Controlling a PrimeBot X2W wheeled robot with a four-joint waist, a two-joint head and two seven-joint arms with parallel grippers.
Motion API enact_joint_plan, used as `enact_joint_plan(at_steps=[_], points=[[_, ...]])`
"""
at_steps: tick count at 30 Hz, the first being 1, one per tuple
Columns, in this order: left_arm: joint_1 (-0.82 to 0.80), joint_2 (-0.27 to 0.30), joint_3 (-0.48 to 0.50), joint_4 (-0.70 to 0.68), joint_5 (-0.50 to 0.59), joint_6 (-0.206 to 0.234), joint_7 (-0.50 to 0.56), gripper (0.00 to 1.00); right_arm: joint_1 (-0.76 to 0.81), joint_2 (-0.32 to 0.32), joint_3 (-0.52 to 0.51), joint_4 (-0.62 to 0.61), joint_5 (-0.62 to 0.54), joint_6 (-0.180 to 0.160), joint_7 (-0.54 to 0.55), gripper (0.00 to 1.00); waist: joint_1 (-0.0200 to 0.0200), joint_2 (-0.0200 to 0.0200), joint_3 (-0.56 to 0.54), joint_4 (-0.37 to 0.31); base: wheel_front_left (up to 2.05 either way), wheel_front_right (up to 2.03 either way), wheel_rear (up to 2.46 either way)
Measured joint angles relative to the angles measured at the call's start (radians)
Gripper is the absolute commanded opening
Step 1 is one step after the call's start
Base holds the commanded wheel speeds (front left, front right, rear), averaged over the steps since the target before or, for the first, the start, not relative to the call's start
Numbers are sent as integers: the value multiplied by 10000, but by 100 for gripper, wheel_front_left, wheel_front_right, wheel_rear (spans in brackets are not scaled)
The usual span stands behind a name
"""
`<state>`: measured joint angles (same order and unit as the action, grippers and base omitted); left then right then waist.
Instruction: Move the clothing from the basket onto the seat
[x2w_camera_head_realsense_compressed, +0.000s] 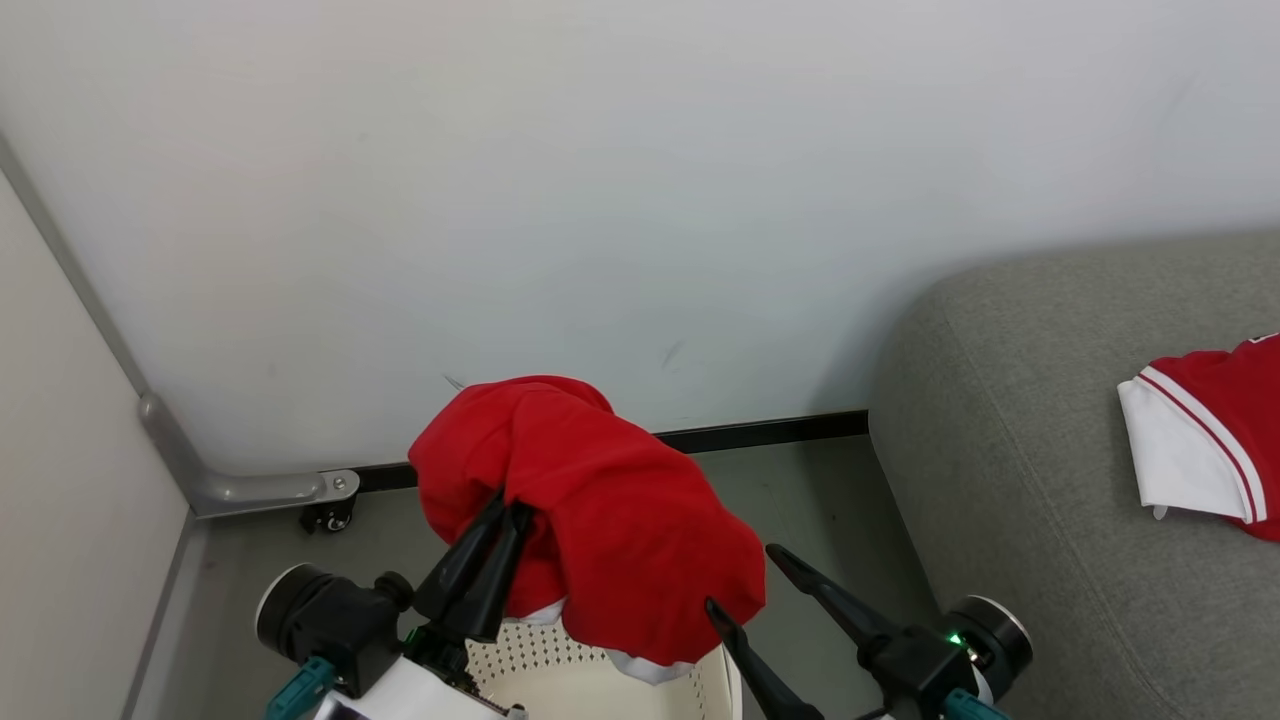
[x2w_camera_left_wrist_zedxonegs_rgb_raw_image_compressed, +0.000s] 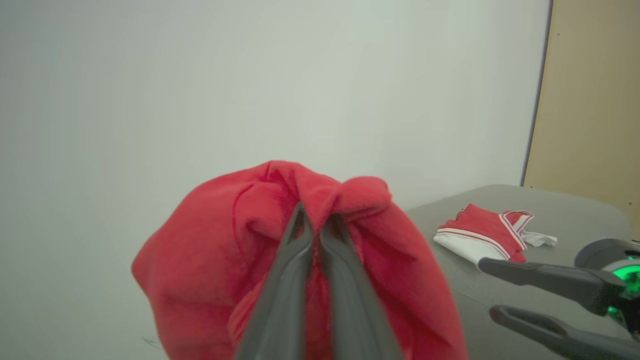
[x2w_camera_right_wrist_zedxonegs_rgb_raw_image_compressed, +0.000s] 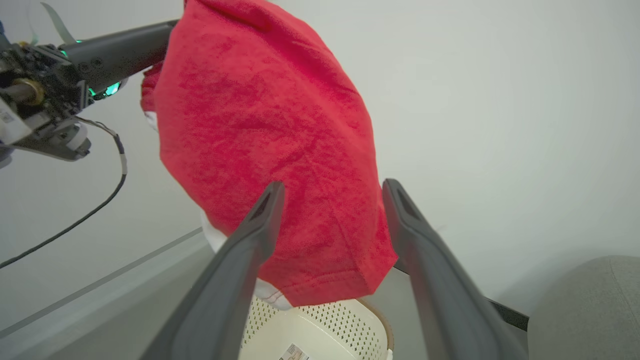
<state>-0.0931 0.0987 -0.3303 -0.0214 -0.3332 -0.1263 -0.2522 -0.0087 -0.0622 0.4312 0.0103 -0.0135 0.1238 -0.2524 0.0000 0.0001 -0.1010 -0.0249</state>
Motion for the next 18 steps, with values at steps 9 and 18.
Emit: enact_joint_plan(at_steps=[9, 18], points=[[-242, 71, -719, -318, 12, -8, 0, 0, -509, -184, 658, 35, -433, 0, 0, 100, 0, 0, 6, -113, 0, 0, 0], [-694, 366, -1572, -573, -105, -8, -2, 0, -1073, -468, 1200, 286, -899, 0, 0, 100, 0, 0, -16, -117, 0, 0, 0]])
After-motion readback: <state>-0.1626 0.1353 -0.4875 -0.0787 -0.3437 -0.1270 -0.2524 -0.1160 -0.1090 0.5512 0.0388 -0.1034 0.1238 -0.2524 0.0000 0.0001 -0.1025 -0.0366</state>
